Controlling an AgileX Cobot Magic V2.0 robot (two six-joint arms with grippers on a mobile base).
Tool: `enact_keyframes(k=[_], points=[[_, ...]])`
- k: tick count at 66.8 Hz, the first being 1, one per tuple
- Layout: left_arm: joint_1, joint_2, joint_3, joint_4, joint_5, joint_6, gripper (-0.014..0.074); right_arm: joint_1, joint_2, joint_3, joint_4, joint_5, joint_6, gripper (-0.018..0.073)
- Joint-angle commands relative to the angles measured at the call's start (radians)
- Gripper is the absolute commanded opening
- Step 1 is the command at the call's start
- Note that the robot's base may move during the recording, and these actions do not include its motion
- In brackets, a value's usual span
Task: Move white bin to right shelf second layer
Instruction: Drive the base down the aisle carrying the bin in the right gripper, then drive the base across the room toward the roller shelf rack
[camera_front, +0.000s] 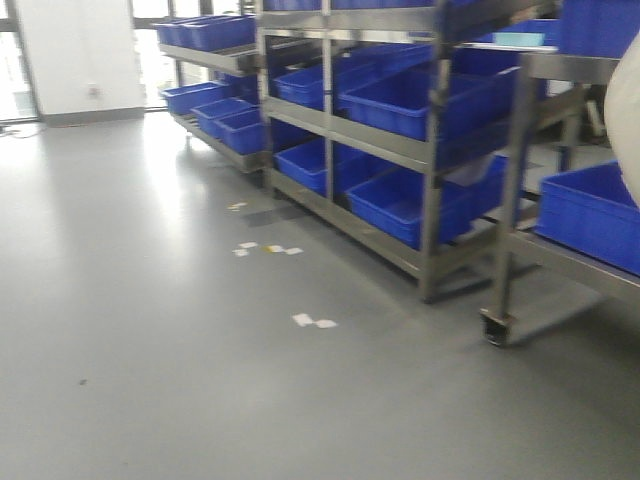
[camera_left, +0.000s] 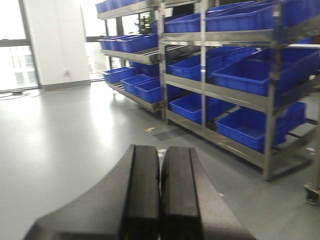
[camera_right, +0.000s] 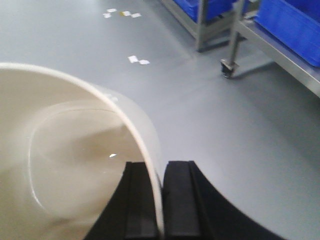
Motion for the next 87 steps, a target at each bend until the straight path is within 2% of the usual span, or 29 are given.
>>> enact_keyframes(k=[1, 87], points=[[-0.004, -0.016, 0.037, -0.003, -0.079, -0.002, 0.0085, -0.008, 0.005, -0.029, 0.017, -0.089, -0.004, 0.0088], [-0.004, -0.016, 0.037, -0.003, -0.079, -0.002, 0.0085, -0.008, 0.006, -0.029, 0.017, -0.089, -0.004, 0.0088]])
